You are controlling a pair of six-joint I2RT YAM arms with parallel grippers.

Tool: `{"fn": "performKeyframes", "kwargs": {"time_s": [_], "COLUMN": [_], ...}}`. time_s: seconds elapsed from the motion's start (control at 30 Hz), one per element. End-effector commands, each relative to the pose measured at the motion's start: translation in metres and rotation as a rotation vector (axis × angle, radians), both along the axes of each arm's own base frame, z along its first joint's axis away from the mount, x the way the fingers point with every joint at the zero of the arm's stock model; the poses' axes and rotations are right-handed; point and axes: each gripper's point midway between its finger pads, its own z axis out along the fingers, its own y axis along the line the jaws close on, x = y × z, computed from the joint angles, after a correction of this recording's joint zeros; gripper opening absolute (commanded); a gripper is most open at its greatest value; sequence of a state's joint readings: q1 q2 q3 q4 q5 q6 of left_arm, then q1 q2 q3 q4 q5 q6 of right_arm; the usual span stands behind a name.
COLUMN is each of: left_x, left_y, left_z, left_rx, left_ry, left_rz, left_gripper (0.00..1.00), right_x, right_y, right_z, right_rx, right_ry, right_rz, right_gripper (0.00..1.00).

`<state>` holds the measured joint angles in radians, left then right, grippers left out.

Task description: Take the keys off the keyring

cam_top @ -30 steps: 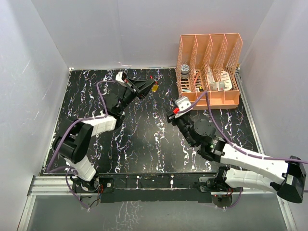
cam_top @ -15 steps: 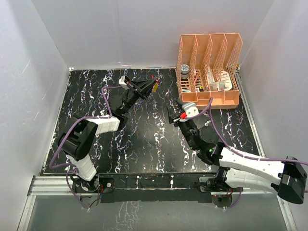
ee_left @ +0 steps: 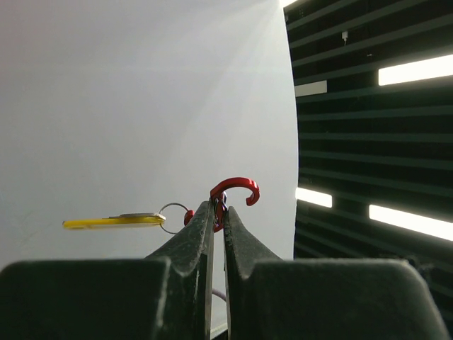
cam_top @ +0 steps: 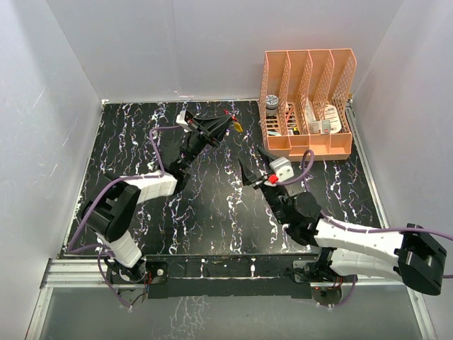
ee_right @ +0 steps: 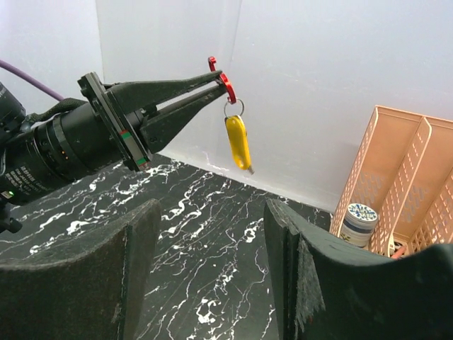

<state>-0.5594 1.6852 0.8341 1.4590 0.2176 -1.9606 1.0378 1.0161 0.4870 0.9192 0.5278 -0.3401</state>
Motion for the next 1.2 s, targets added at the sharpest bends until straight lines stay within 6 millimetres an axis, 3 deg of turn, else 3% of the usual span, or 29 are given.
{"fn": "performKeyframes", "kwargs": {"time_s": [0.0,0.4,0.57,0.73,1.0,1.1,1.17], "left_x": [-0.065,-0.086,-0.090,-0.091,-0.090,-0.091,-0.092], "left_y": [0.039,0.041,0.039,0.037,0.036,0.036,0.036], "left_z": [0.087,0.101,0.104,0.102,0.104,0.105,0.106], "left_rx": [-0.218,-0.217,-0.196,-0.188,-0.188,-0.187,-0.186], "left_ry": [-0.330,-0.365,-0.372,-0.372,-0.376,-0.381,-0.383], "left_rz": [-0.017,-0.044,-0.046,-0.051,-0.052,-0.053,-0.056], "left_gripper": [0.00,0.00,0.00,0.00,0.00,0.00,0.00], "right_x": [-0.006,0.023,0.031,0.025,0.002,0.006,0.010], "right_y": [-0.015,-0.013,-0.009,0.009,0.024,0.027,0.029], "right_z": [0.030,0.045,0.062,0.078,0.083,0.080,0.079], "right_rx": [0.131,0.161,0.186,0.160,0.120,0.107,0.099], "right_ry": [-0.108,-0.160,-0.178,-0.177,-0.173,-0.164,-0.160], "right_rz": [-0.013,-0.039,0.034,0.184,0.334,0.331,0.320], "right_gripper": [0.60,0.67,0.82,0.85,0.79,0.62,0.58]}}
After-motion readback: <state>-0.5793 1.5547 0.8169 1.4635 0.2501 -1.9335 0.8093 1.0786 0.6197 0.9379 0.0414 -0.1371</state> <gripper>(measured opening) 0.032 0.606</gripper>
